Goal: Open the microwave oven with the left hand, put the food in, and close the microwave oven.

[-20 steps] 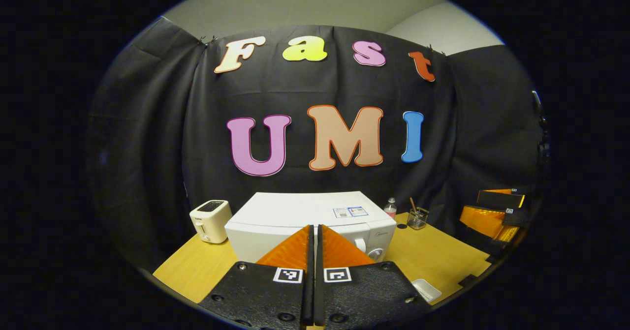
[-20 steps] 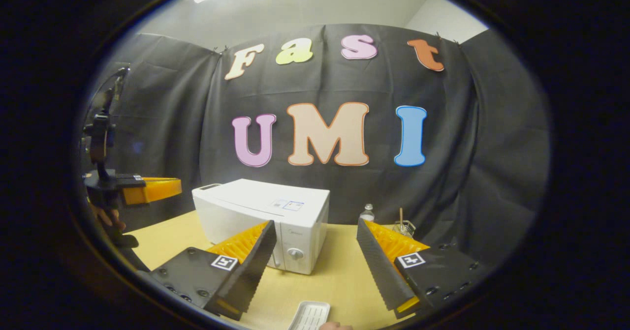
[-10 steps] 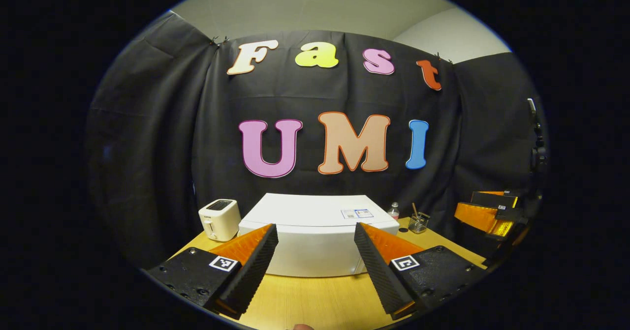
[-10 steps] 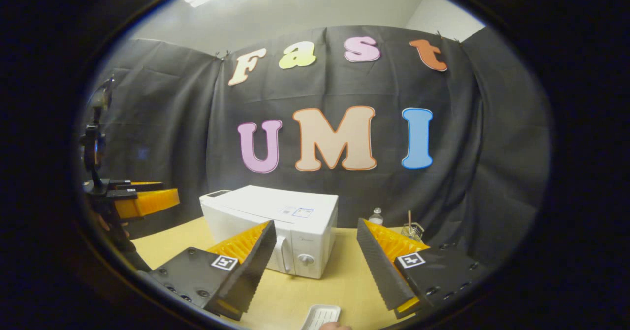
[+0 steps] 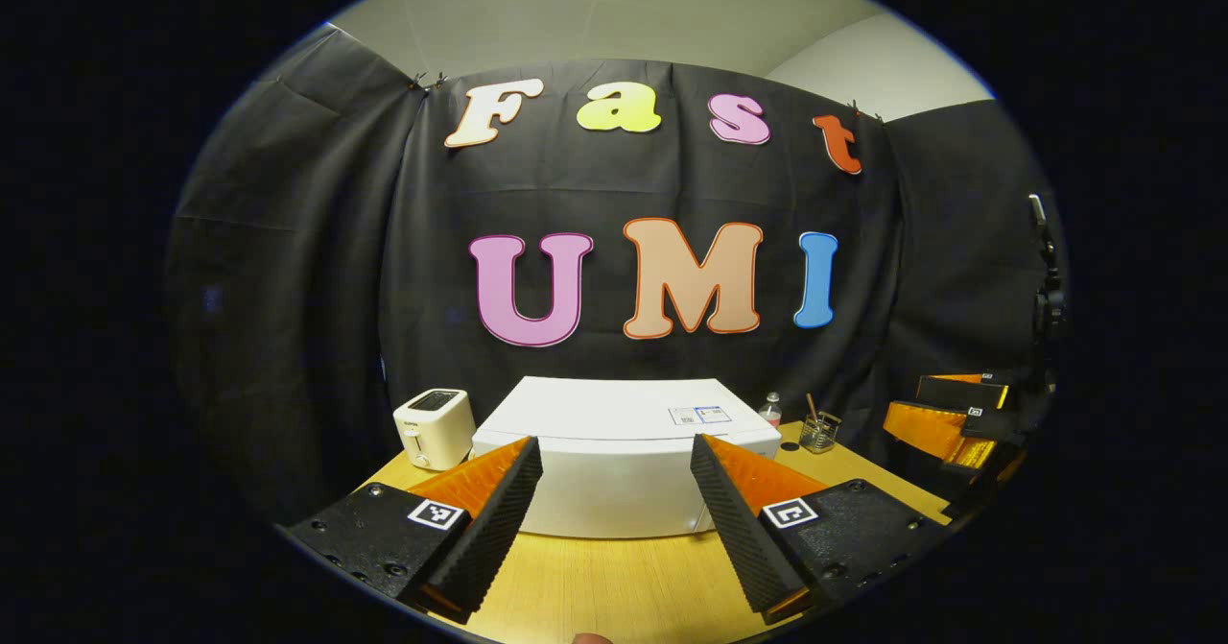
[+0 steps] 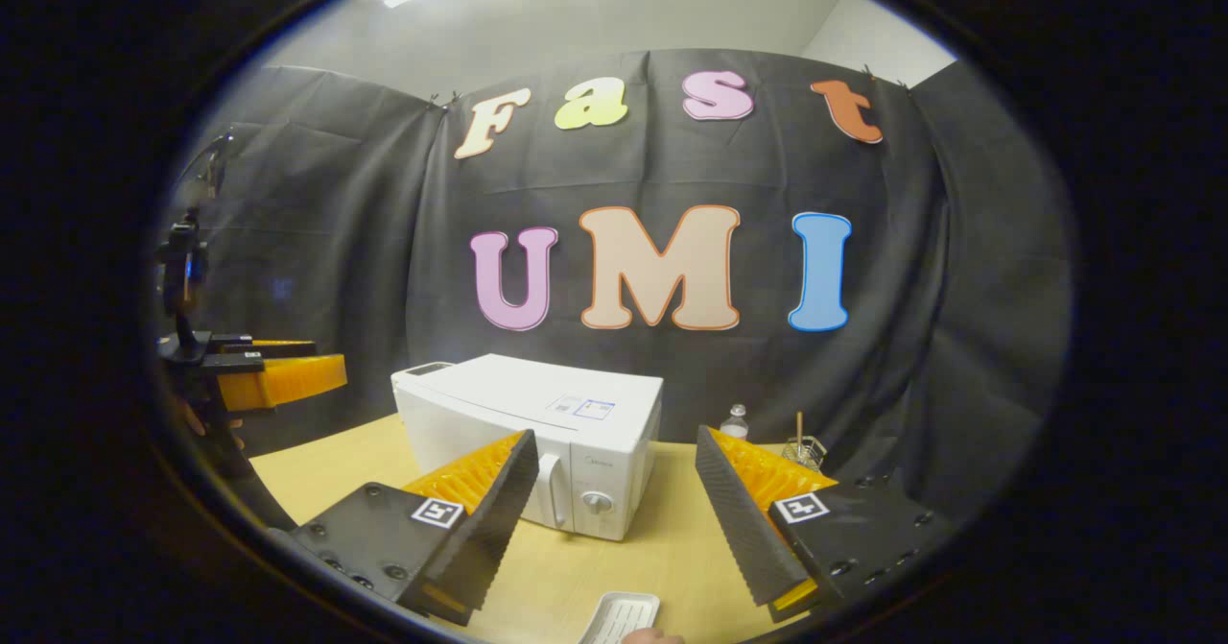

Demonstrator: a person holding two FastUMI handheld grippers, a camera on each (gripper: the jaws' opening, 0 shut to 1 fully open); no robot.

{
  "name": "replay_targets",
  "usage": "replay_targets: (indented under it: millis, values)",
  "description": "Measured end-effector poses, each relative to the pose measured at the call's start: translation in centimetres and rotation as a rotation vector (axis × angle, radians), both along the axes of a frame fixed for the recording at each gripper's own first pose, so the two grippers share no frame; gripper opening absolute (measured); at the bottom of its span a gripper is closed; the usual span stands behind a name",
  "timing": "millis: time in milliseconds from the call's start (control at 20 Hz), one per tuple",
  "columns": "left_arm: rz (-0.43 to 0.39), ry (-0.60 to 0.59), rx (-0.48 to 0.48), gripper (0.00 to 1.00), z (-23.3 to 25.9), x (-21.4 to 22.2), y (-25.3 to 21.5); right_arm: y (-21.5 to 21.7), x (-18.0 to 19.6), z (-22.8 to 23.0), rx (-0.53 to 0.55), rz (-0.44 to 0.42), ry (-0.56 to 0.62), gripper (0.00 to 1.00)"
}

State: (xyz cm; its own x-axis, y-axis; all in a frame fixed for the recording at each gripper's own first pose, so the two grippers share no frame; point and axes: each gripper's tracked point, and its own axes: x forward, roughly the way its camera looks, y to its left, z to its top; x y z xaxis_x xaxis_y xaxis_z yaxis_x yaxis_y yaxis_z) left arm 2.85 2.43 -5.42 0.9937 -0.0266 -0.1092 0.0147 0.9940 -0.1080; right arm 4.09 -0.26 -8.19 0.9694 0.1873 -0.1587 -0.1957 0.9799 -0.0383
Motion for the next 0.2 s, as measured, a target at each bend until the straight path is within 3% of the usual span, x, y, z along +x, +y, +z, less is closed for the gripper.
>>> replay_targets:
  millis: [200]
  values:
    - [0.011, 0.000, -0.012, 0.98, -0.02, 0.07, 0.20, -0.30, -0.09, 0.13, 0.003, -0.004, -0.003, 1.00]
